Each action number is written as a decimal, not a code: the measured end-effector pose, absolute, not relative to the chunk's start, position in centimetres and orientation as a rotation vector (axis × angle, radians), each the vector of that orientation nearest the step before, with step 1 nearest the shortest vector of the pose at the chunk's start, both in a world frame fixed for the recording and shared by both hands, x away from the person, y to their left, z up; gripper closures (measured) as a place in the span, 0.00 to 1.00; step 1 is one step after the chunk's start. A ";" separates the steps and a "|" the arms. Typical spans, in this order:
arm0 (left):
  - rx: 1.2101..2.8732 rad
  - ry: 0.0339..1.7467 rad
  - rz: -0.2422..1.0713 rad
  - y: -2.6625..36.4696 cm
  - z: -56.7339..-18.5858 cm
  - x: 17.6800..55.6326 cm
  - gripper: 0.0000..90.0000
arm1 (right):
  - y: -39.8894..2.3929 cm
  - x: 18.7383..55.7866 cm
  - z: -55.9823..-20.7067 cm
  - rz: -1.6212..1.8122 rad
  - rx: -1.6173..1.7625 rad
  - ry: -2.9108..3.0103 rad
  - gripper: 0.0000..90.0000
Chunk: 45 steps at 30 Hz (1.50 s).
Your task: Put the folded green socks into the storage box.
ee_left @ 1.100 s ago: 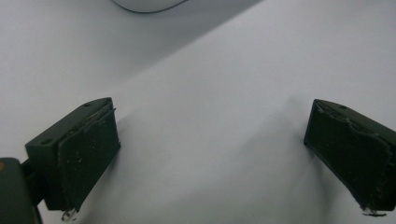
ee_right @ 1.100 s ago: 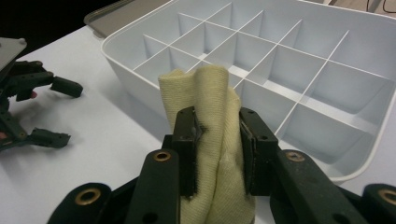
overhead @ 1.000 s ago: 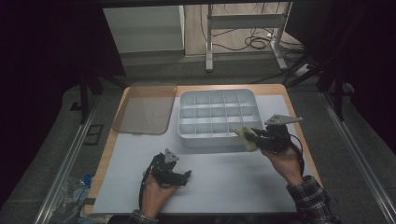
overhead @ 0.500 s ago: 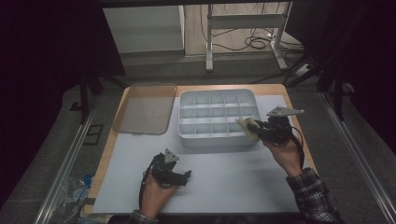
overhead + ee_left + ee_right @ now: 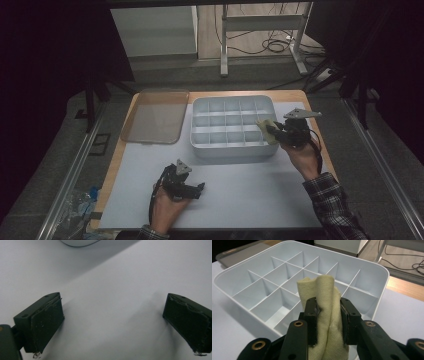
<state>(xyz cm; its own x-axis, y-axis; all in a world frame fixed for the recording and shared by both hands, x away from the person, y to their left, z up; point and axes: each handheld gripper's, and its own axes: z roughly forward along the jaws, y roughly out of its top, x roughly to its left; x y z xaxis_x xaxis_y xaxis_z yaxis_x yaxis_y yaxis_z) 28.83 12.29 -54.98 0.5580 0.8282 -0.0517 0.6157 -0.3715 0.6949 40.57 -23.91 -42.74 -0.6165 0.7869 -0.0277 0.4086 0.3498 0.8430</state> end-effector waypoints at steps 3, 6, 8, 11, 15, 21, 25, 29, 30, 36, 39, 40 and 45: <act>2.114 1.154 0.403 12.3 -55.0 28.8 0.03 | -23.6 41.0 -42.9 1.161 1.035 2.185 0.78; 2.114 1.154 0.403 12.3 -55.0 28.8 0.03 | -23.3 41.4 -43.2 1.140 1.028 2.179 0.78; 2.114 1.154 0.403 12.3 -55.0 28.8 0.03 | -23.3 41.6 -43.4 1.133 1.028 2.175 0.78; 2.114 1.154 0.403 12.3 -55.0 28.8 0.03 | -23.2 42.0 -43.8 1.122 1.025 2.170 0.78; 2.114 1.154 0.403 12.3 -55.0 28.8 0.03 | -23.2 42.3 -44.2 1.114 1.019 2.162 0.78; 2.114 1.154 0.403 12.3 -55.0 28.8 0.03 | -23.3 42.7 -45.2 1.100 1.021 2.146 0.78; 2.114 1.154 0.403 12.3 -55.0 28.8 0.03 | -23.3 42.7 -45.8 1.096 1.015 2.134 0.77; 2.113 1.154 0.403 12.3 -55.0 28.8 0.03 | -23.3 42.7 -46.3 1.091 1.008 2.122 0.77; 2.113 1.154 0.403 12.3 -55.0 28.8 0.03 | -23.2 42.7 -46.5 1.087 1.006 2.123 0.77; 2.113 1.154 0.403 12.3 -55.0 28.8 0.03 | -23.3 42.8 -47.4 1.086 1.008 2.123 0.74; 2.113 1.154 0.403 12.3 -55.0 28.8 0.03 | -23.5 42.8 -47.5 1.100 1.014 2.121 0.73; 2.113 1.154 0.403 12.3 -55.0 28.8 0.03 | -23.5 42.8 -47.5 1.103 1.015 2.123 0.72; 2.112 1.154 0.403 12.3 -55.0 28.8 0.03 | -23.7 42.6 -47.5 1.109 1.013 2.128 0.68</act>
<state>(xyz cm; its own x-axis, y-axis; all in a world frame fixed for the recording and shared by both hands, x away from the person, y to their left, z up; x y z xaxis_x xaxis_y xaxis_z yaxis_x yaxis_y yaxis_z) 28.83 12.28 -54.99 0.5573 0.8286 -0.0526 0.6154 -0.3698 0.6961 42.58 -23.74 -47.47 -0.5777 0.8088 -0.1103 0.3730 0.3818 0.8456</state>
